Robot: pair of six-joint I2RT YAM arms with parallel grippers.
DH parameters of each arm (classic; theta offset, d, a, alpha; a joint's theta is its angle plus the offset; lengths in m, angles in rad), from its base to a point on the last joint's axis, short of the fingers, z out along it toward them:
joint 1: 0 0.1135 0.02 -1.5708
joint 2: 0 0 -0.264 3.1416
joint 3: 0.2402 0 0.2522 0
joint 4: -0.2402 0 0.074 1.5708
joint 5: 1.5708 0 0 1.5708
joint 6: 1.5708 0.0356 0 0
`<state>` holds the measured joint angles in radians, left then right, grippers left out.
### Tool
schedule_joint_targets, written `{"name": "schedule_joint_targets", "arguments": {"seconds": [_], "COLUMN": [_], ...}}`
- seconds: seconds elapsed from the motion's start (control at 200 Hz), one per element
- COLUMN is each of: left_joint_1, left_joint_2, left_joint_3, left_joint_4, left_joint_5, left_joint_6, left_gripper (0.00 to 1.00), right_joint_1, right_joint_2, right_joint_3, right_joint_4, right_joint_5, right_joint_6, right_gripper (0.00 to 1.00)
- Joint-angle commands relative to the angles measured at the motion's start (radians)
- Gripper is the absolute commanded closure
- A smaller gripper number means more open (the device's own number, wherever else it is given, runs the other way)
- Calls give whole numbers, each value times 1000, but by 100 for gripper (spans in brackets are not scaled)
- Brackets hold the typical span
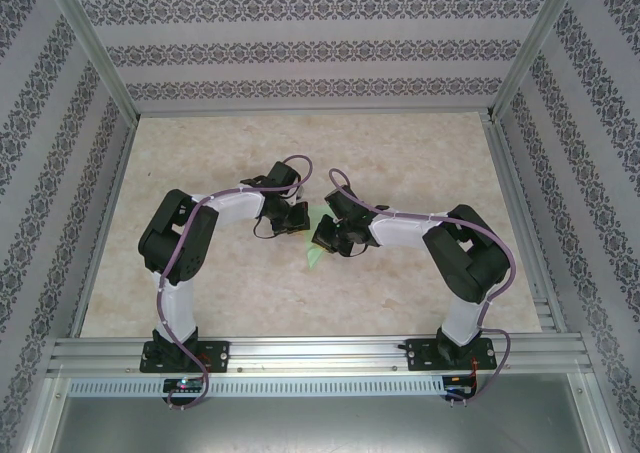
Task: Fold a paper plane with a square sheet of paper (pick it up from the middle)
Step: Third fold the triangle at the center of the table.
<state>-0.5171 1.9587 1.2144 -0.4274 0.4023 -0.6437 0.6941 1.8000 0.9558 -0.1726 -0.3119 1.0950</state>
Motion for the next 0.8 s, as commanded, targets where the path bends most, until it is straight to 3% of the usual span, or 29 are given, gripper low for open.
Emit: {"name": "schedule_joint_targets", "arguments": {"seconds": [0.0,0.794], "left_joint_1": [11,10], "left_joint_2": [16,10], "left_joint_3": [13,8], "left_joint_4": [-11,-17], "left_joint_5": [10,11], "left_joint_6": [9,11], "left_gripper": [95,95], "right_joint_1": [10,10], "right_joint_2": [20,56], "right_joint_3": [21,23], "right_joint_4": [-3,1], "right_joint_5": [29,37], "right_joint_6": [-1,7], "right_gripper": [91,90]}}
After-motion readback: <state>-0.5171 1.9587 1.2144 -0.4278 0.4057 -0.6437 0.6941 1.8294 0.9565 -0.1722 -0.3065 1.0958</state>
